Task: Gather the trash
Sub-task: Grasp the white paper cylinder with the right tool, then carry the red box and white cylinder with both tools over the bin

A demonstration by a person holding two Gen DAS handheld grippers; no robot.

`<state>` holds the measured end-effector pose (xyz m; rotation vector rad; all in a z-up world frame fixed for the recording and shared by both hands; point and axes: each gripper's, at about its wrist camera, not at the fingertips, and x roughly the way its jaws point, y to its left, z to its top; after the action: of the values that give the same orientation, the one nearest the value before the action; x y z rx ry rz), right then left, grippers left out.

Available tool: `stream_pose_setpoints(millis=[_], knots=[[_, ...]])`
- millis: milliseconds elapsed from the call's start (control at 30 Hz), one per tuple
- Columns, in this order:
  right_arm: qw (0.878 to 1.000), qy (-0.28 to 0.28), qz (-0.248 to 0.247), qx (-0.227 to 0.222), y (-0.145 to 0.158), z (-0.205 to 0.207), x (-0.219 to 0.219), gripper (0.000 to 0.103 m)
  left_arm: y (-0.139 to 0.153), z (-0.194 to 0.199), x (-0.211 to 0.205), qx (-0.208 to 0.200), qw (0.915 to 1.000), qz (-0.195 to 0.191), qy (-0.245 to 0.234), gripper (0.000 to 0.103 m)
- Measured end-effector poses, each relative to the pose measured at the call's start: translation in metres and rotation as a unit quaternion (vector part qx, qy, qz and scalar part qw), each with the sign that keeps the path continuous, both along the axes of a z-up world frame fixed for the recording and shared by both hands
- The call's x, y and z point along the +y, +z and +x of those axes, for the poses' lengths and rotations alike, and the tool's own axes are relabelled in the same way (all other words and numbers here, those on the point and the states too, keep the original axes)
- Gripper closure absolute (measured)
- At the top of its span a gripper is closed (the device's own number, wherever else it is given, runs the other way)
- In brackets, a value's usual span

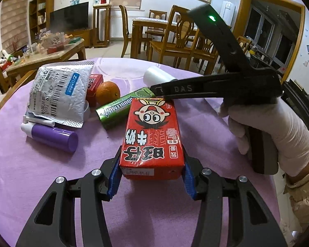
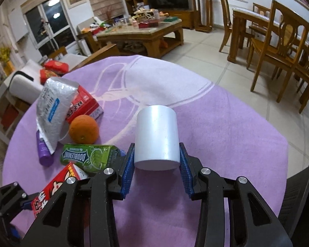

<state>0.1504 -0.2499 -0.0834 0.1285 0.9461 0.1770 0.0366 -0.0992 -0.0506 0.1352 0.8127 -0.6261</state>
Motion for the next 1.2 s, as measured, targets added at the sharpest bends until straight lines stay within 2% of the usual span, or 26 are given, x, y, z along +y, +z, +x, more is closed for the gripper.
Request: stream_pose_setpoints(millis=[200, 433, 600, 700, 933, 1067, 1200], knots=[[0.998, 0.000, 0.061, -0.024, 0.012, -0.026, -0.016, 0.063, 0.003, 0.001, 0.001, -0.010, 0.9999, -0.004, 0.000, 0.054], [0.988, -0.006, 0.128, -0.083, 0.040, -0.082, -0.041, 0.063, 0.007, 0.001, 0.000, -0.019, 0.9998, -0.004, 0.001, 0.054], [0.982, -0.029, 0.149, -0.113, 0.051, -0.121, -0.069, 0.063, 0.010, -0.003, -0.003, -0.035, 0.9994, 0.000, 0.000, 0.054], [0.979, -0.053, 0.150, -0.128, 0.055, -0.141, -0.097, 0.063, 0.017, -0.008, -0.006, -0.037, 0.9991, -0.019, -0.007, 0.054], [0.968, -0.129, 0.143, -0.162, 0.062, -0.192, -0.173, 0.063, 0.039, -0.031, -0.062, -0.068, 0.9951, -0.038, -0.062, 0.054], [0.959, -0.170, 0.142, -0.179, 0.063, -0.217, -0.214, 0.063, 0.051, -0.039, -0.111, -0.076, 0.9905, -0.054, -0.101, 0.054], [0.950, -0.206, 0.143, -0.188, 0.062, -0.239, -0.254, 0.063, 0.051, -0.043, -0.160, -0.072, 0.9862, -0.060, -0.136, 0.054]])
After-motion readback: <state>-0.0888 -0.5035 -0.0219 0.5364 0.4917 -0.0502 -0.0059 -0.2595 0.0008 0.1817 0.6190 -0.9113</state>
